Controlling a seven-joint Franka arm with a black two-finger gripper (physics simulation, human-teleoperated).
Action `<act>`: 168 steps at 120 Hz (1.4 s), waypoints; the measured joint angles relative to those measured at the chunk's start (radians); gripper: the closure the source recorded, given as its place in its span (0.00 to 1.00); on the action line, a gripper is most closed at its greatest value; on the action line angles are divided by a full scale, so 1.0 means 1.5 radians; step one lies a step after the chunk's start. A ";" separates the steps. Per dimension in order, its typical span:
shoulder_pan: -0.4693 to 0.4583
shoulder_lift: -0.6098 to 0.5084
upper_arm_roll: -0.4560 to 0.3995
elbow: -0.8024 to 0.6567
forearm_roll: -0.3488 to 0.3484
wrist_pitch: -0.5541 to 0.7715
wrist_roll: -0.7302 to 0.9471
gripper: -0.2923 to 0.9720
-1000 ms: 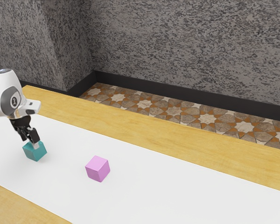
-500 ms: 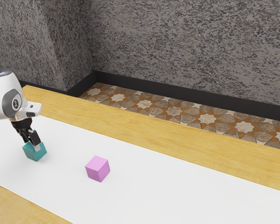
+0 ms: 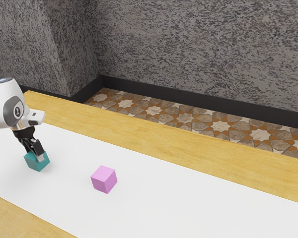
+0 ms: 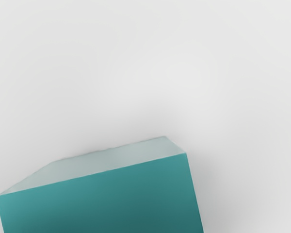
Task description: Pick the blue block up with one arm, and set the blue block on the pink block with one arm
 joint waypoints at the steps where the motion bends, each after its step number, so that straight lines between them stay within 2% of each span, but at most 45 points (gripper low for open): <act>1: 0.000 0.000 0.000 0.000 0.000 0.000 0.000 0.23; 168: 0.004 0.027 0.000 0.002 -0.004 0.014 -0.006 0.23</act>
